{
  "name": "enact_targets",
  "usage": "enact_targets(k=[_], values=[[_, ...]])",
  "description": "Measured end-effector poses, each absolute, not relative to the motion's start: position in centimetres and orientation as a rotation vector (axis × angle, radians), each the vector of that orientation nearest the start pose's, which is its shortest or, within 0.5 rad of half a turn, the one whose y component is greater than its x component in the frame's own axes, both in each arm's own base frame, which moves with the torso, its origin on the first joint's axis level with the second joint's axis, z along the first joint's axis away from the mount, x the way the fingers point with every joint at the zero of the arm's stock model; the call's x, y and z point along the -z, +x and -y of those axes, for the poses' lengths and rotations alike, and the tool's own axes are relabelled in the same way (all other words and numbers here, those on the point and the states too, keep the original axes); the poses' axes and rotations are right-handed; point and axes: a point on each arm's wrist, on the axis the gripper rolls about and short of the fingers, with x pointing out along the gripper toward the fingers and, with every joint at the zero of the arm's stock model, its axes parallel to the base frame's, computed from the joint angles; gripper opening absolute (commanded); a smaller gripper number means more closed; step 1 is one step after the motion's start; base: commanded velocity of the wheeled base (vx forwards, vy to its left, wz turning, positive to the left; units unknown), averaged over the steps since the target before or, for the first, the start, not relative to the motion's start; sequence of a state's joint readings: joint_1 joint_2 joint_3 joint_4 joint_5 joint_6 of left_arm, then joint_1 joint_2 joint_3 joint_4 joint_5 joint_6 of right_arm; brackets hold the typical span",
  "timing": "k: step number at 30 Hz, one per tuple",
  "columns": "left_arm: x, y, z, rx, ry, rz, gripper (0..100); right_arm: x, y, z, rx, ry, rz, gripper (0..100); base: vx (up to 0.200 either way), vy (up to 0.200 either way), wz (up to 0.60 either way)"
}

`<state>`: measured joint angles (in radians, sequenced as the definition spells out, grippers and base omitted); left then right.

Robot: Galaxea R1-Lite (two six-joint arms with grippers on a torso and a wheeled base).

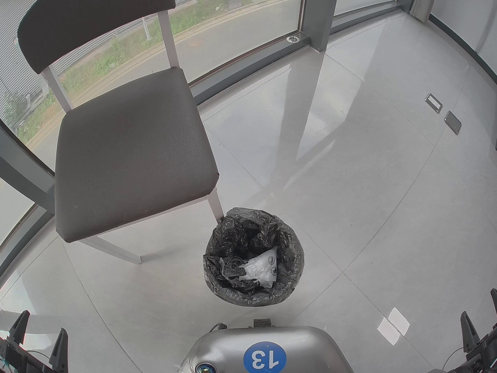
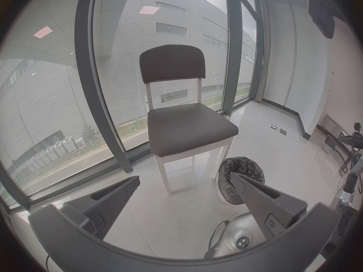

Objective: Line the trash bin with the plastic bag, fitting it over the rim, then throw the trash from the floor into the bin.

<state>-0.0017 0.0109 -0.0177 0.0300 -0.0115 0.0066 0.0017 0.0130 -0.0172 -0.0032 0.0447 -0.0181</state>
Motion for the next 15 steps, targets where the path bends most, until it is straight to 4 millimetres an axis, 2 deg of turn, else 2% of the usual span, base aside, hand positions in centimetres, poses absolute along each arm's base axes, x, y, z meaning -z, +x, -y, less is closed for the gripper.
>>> enact_targets(k=[15], values=[[-7.75,-2.33,0.02,0.014,0.006,-0.024,100,-8.11,-2.32,-0.09,-0.044,-0.015,0.008,100,0.000,0.000,0.00]])
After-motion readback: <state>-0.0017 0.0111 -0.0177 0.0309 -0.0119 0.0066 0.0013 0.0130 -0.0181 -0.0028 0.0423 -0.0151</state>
